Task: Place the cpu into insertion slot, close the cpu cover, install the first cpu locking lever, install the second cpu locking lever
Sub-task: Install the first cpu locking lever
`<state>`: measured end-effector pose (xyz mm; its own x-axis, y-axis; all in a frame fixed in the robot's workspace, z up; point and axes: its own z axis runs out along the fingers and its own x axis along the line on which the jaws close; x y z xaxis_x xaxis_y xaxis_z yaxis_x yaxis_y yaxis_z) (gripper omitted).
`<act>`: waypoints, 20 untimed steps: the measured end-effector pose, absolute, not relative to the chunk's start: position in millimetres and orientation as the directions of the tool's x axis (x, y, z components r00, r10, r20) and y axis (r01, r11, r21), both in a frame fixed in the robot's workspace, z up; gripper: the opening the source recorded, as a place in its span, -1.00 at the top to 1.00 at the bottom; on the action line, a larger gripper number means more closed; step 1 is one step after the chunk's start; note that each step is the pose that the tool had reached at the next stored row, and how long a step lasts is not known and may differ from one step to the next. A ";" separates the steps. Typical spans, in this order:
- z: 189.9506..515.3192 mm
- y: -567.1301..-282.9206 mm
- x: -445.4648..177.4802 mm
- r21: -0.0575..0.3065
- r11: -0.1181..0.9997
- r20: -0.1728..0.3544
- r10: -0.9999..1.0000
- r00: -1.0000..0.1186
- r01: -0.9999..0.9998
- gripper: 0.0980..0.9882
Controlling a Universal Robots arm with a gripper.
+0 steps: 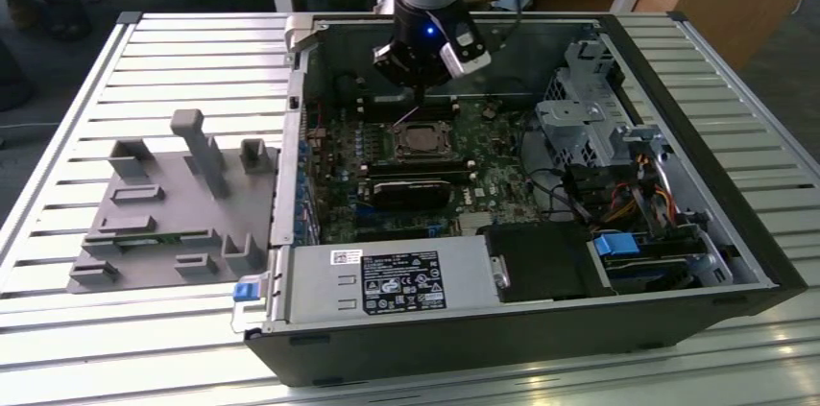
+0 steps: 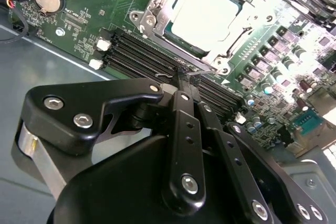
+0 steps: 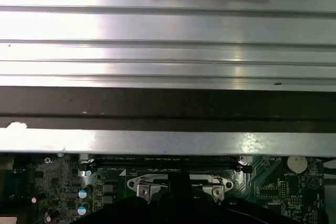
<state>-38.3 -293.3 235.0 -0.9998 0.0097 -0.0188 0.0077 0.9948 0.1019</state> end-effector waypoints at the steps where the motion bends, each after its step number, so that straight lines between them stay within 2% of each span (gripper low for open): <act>1: 234.4 -293.1 -37.5 0.102 0.995 -0.019 0.010 -1.000 0.008 0.97; 20: 218.3 -291.3 -23.2 0.102 0.995 -0.019 0.010 -1.000 0.008 0.97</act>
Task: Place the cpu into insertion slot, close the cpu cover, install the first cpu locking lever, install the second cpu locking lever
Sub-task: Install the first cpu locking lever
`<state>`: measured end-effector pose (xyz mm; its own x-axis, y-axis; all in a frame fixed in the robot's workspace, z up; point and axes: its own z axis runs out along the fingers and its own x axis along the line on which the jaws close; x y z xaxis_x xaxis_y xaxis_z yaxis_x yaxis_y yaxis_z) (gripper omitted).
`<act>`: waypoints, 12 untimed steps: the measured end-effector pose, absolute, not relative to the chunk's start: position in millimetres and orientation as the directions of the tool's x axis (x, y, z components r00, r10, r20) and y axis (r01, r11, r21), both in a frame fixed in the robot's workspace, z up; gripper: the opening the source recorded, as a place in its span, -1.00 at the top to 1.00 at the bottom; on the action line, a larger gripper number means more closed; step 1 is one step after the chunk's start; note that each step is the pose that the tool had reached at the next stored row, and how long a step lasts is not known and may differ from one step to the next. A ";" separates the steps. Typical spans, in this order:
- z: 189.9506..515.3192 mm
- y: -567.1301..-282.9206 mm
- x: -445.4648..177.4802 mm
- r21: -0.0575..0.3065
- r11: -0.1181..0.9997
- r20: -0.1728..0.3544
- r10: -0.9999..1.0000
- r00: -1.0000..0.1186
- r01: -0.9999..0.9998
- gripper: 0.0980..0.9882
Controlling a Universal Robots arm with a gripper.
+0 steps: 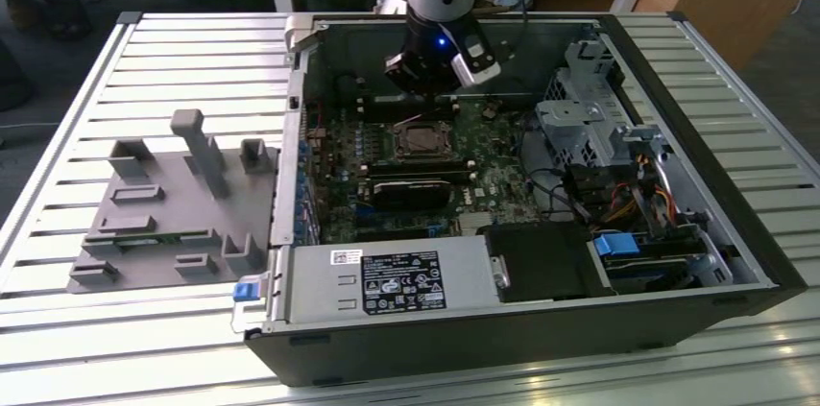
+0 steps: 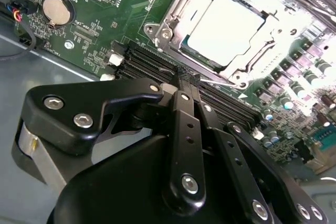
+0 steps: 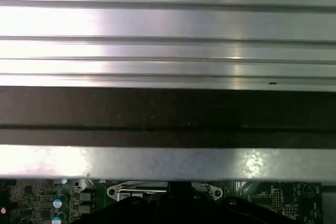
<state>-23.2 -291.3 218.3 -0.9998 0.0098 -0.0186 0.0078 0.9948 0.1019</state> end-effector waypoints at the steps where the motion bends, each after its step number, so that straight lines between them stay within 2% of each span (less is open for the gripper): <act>1: 217.3 -291.3 -22.6 0.102 0.995 -0.018 0.010 -1.000 0.008 0.97; 12: 207.9 -291.2 -19.1 0.102 0.995 -0.018 0.010 -1.000 0.008 0.97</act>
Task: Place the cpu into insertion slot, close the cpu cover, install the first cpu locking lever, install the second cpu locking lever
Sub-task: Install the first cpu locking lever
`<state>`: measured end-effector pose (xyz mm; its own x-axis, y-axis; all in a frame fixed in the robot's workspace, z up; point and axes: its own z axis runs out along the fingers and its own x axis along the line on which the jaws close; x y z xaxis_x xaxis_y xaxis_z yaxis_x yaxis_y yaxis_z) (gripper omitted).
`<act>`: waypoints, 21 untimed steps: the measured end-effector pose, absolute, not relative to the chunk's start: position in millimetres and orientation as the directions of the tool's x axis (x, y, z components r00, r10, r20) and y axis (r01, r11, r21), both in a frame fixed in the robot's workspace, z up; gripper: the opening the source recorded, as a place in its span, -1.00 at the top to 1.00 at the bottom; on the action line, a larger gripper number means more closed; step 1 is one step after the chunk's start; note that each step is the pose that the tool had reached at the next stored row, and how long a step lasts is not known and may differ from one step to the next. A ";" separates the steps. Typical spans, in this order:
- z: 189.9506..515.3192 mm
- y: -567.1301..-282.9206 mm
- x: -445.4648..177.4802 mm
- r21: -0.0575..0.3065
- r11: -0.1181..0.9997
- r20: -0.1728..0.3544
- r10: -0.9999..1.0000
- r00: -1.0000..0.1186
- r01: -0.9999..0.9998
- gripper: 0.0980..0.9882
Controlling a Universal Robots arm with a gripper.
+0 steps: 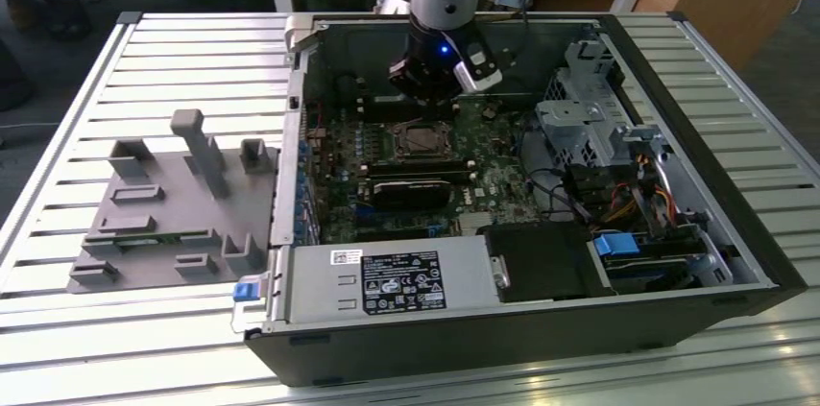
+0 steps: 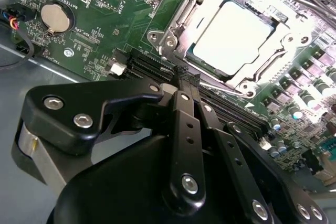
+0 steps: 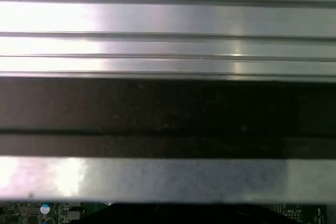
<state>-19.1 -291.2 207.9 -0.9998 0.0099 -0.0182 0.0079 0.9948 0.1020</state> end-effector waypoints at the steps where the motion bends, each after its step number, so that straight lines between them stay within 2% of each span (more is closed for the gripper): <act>1: 207.0 -291.2 -19.0 0.102 0.995 -0.018 0.010 -1.000 0.008 0.97; 21: 200.7 -291.0 -18.3 0.102 0.995 -0.018 0.010 -1.000 0.008 0.97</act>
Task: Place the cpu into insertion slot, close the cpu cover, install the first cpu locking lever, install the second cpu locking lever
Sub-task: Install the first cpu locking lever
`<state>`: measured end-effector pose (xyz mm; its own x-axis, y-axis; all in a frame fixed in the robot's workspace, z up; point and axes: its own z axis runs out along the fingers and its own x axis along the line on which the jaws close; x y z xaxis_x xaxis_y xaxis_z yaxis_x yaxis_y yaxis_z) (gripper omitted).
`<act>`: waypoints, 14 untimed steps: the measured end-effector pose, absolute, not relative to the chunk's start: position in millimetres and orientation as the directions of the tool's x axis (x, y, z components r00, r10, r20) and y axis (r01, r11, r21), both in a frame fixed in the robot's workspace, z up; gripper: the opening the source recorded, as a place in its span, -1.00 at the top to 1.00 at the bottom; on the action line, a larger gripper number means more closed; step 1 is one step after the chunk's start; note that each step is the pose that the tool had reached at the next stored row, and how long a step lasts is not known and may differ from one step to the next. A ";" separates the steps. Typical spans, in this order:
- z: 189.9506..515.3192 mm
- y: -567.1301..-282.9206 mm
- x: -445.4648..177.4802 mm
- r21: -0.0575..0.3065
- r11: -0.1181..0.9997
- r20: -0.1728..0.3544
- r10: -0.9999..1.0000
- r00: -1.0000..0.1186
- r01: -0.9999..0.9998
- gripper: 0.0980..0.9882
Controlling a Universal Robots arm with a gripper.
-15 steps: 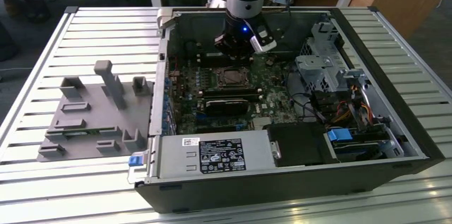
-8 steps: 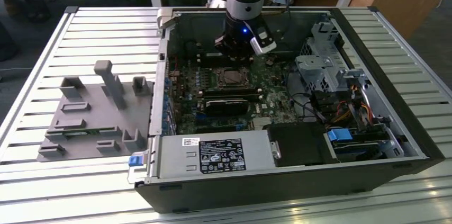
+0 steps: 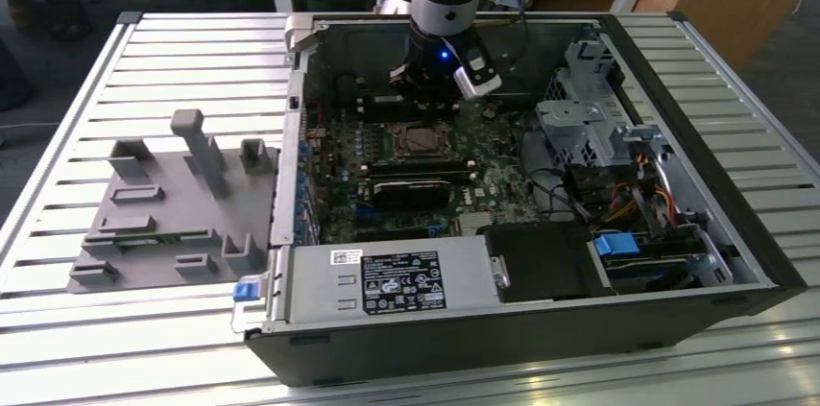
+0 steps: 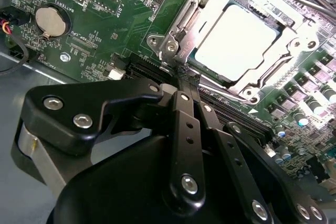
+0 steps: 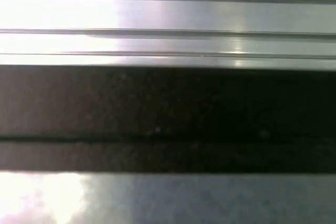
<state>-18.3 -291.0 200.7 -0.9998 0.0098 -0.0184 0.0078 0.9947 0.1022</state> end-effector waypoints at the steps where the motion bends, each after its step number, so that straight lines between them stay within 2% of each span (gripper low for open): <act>1: 200.7 -291.0 -18.3 0.102 0.995 -0.018 0.010 -1.000 0.008 0.97; 14: 198.4 -290.5 -18.2 0.094 0.996 -0.018 0.010 -1.000 0.008 0.97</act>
